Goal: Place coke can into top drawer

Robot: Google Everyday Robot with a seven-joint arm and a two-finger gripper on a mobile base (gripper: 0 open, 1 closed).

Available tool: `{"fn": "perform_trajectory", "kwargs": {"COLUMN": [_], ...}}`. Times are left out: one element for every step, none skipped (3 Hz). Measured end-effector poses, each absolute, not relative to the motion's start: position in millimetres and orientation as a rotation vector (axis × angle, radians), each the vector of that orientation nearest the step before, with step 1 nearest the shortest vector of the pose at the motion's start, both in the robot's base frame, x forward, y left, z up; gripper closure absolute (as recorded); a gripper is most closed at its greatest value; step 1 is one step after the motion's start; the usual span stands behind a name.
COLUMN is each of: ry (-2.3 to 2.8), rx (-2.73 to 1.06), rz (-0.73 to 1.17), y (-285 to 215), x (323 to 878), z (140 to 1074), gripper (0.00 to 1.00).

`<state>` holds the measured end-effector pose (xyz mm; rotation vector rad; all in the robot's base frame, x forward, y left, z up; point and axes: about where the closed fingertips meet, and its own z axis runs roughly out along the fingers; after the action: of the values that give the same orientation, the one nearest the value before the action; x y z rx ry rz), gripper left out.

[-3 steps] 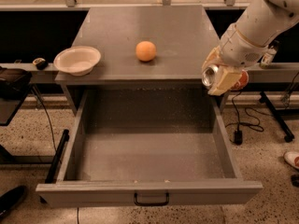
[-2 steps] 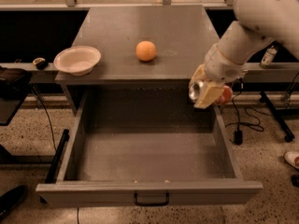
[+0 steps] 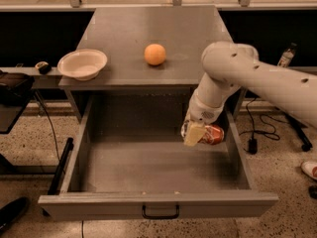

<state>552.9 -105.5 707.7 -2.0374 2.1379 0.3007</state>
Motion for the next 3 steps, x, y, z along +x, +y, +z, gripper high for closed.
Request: {"fn": "perform_trajectory", "kwargs": {"ry": [2.248,2.213,2.092], "rx": [-1.992,-1.979,-1.939], "rz": [0.267,0.249,0.334], "y": [-94.3,-80.3,-68.4], "x": [542.0,531.2,527.7], "z": [663.8,641.9,626.1], "gripper": [1.00,0.84,0.60]}}
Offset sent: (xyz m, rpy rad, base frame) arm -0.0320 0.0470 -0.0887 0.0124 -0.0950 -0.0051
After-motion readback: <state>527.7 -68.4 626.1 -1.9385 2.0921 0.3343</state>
